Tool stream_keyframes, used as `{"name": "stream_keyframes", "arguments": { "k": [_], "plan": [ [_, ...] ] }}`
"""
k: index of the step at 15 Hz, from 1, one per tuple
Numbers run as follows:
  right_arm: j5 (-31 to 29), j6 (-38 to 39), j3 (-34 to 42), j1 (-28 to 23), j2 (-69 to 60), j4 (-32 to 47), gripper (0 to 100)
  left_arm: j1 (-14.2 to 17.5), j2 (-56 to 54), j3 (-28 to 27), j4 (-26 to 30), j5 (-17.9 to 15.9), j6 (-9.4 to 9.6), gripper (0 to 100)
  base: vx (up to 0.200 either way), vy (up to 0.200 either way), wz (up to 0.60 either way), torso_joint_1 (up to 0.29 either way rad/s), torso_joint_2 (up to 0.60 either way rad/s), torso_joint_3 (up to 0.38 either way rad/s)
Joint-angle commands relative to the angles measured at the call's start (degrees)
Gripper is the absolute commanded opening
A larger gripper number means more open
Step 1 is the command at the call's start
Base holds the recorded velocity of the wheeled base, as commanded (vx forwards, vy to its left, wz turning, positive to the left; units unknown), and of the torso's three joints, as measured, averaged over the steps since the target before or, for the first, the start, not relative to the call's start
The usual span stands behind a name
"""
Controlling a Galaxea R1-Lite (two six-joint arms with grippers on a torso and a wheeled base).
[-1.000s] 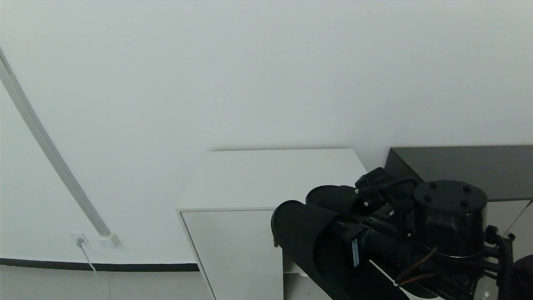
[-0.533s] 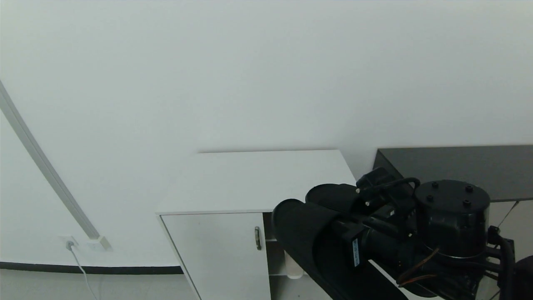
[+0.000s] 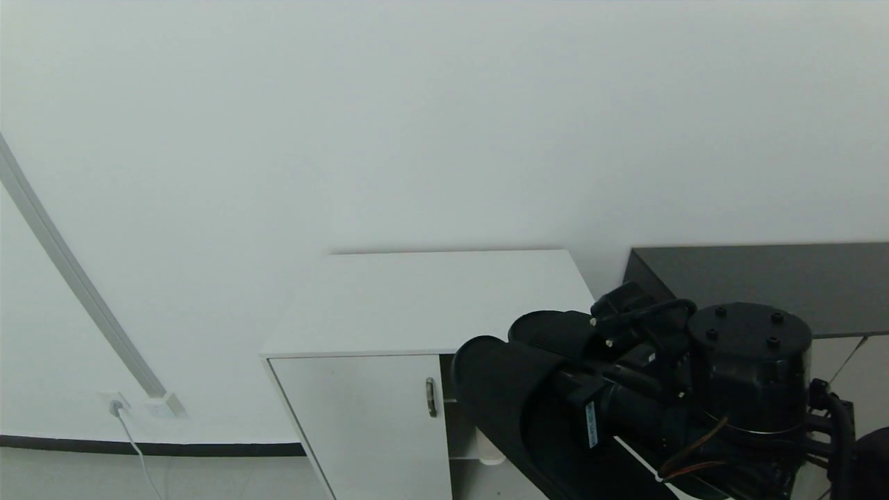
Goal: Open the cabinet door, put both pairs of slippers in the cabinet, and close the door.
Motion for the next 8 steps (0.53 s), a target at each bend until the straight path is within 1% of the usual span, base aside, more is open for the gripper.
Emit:
{"name": "stream_keyframes", "arguments": {
  "k": [1, 7, 8],
  "plan": [
    [0.1, 0.0, 0.1, 0.0, 0.2, 0.0, 0, 0.0, 0.1, 0.0, 0.0, -0.1, 0.00, 0, 0.000, 0.000, 0.00, 0.000, 0.00, 0.000],
    [-0.7, -0.1, 0.6, -0.2, 1.4, -0.1, 0, 0.0, 0.1, 0.0, 0.0, 0.0, 0.00, 0, -0.200, 0.000, 0.00, 0.005, 0.01, 0.001],
    [-0.7, -0.1, 0.6, -0.2, 1.4, -0.1, 0, 0.0, 0.1, 0.0, 0.0, 0.0, 0.00, 0, 0.000, 0.000, 0.00, 0.000, 0.00, 0.000]
  ]
}}
